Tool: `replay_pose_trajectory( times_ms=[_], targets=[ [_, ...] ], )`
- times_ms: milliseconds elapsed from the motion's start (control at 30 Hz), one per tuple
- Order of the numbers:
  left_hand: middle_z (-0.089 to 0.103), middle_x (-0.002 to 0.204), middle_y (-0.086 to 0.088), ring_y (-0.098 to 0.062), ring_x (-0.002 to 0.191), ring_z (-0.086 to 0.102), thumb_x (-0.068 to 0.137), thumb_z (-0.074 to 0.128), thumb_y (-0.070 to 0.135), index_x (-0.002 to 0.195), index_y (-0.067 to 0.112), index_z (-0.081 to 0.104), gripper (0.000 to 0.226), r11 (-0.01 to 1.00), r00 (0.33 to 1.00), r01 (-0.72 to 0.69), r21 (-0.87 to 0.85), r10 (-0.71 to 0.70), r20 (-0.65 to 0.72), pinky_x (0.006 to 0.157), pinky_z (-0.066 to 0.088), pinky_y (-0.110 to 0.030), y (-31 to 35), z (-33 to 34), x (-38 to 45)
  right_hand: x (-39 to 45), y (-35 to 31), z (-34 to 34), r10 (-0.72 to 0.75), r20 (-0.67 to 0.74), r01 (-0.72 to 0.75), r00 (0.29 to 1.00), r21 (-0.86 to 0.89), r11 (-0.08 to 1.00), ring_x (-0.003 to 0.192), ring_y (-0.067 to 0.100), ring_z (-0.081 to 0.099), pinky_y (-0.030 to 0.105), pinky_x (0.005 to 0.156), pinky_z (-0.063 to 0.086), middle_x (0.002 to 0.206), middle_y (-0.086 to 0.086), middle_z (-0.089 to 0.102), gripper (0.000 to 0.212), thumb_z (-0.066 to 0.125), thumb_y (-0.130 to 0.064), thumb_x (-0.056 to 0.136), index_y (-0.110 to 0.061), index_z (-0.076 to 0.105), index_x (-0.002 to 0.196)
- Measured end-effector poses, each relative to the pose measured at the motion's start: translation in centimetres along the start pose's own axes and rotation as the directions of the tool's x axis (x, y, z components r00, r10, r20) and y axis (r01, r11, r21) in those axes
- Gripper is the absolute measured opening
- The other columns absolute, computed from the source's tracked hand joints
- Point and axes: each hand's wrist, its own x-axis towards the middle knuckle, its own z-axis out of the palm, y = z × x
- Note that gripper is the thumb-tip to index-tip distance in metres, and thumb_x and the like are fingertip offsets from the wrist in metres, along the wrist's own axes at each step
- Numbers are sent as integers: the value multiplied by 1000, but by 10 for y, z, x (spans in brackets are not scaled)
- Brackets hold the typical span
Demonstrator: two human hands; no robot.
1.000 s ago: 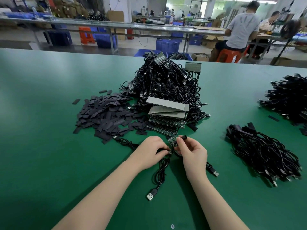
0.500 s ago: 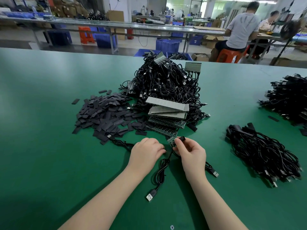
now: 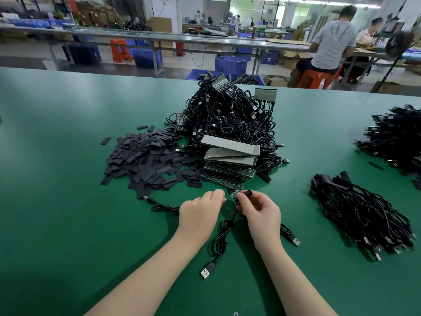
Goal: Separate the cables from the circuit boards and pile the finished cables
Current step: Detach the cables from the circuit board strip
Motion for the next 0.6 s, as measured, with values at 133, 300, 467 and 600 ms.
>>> replay_pose_trajectory(
  times_ms=[133, 300, 467, 600],
  targets=[
    [66, 98, 8, -14, 78, 63, 99, 50, 36, 114, 25, 60, 21, 878, 961, 264, -400, -203, 189, 60, 50, -30, 3, 0, 12, 1, 1, 0, -4, 2, 4, 1000, 2, 1000, 71, 10, 72, 18, 65, 54, 80, -6, 76, 5, 75, -18, 88, -23, 75, 88],
    [65, 110, 10, -6, 97, 59, 94, 59, 23, 118, 26, 60, 24, 809, 974, 193, -556, -91, 206, 82, 48, -23, 0, 8, 11, 1, 3, -1, -3, -14, 3, 1000, 35, 999, 78, 12, 74, 22, 72, 57, 83, -4, 77, 8, 74, -16, 89, -24, 75, 88],
    [72, 94, 12, -8, 85, 64, 86, 71, 21, 100, 24, 70, 14, 843, 990, 136, -520, -90, 113, 75, 48, -22, 0, 8, 5, 1, 3, -1, -18, -20, 18, 1000, 8, 1000, 80, 13, 73, 33, 80, 58, 82, -4, 76, 9, 74, -17, 89, -26, 74, 86],
    [75, 91, 10, -10, 80, 68, 82, 76, 22, 99, 22, 75, 17, 884, 997, 72, -461, -70, 22, 74, 49, -27, 3, 5, 4, 0, 3, -2, -28, -14, 28, 1000, 21, 999, 81, 13, 73, 33, 81, 58, 84, -4, 76, 9, 73, -17, 89, -26, 74, 88]
  ],
)
